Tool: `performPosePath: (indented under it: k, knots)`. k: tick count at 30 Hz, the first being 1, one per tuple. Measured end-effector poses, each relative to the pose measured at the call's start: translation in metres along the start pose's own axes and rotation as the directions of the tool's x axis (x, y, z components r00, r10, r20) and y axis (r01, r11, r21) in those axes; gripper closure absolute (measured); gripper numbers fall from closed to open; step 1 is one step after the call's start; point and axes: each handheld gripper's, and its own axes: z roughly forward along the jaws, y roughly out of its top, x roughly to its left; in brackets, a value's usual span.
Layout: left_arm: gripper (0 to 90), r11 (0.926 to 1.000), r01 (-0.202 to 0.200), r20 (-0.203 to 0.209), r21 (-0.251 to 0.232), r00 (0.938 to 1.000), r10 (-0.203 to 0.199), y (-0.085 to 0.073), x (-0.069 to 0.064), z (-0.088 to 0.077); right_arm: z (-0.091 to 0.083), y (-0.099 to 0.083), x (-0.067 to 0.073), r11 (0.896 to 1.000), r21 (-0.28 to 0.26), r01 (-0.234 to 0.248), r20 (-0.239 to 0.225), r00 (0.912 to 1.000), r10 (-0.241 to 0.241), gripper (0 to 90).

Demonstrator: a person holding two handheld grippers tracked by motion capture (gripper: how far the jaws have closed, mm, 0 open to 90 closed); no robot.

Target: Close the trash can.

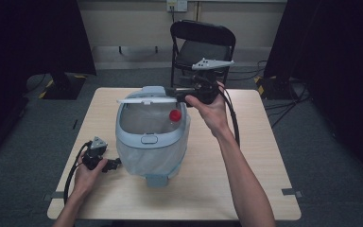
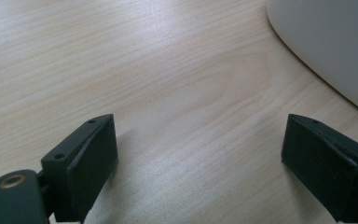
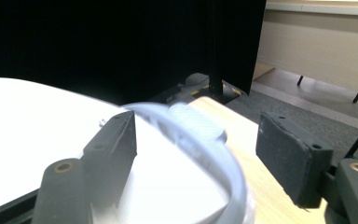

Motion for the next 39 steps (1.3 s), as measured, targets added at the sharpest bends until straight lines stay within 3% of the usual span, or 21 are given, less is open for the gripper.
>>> performPosePath:
  k: [6, 13, 14, 19, 20, 24, 34, 39]
  knots:
    - [10.0, 1.0000, -0.001, 0.000, 0.000, 1.0000, 0.001, 0.000, 0.000, 0.000, 0.000, -0.013, 0.011, 0.999, 0.039, -0.008, -0.001, 1.0000, 0.008, 26.3]
    - [10.0, 1.0000, 0.006, -0.003, -0.001, 1.0000, -0.006, 0.000, -0.001, 0.000, 0.003, -0.027, 0.030, 0.996, 0.085, -0.017, -0.054, 0.9983, 0.022, 24.2]
    - [10.0, 1.0000, 0.006, -0.004, -0.001, 1.0000, -0.006, 0.000, -0.001, 0.000, 0.003, -0.029, 0.040, 0.995, 0.100, 0.011, -0.007, 0.9999, -0.011, 23.7]
    - [10.0, 1.0000, 0.006, -0.004, -0.001, 1.0000, -0.006, 0.000, -0.001, 0.000, 0.004, -0.031, 0.057, 0.988, 0.131, 0.080, 0.012, 0.9966, -0.082, 23.4]
    - [10.0, 1.0000, 0.006, -0.005, -0.001, 1.0000, -0.006, 0.000, -0.001, 0.000, 0.003, -0.032, 0.063, 0.987, 0.132, 0.093, -0.004, 0.9957, -0.093, 23.6]
    - [10.0, 1.0000, 0.007, -0.004, -0.002, 1.0000, -0.007, 0.000, -0.001, 0.000, 0.001, -0.036, 0.073, 0.988, 0.116, 0.105, 0.005, 0.9943, -0.106, 23.8]
    - [10.1, 1.0000, 0.009, -0.011, -0.002, 0.9999, -0.009, -0.001, -0.001, 0.000, 0.000, -0.040, 0.077, 0.990, 0.095, 0.106, 0.032, 0.9935, -0.109, 24.1]
    - [10.1, 1.0000, 0.007, -0.011, -0.001, 0.9999, -0.007, -0.001, -0.001, -0.001, 0.000, -0.039, 0.078, 0.987, 0.113, 0.110, 0.036, 0.9927, -0.115, 24.1]
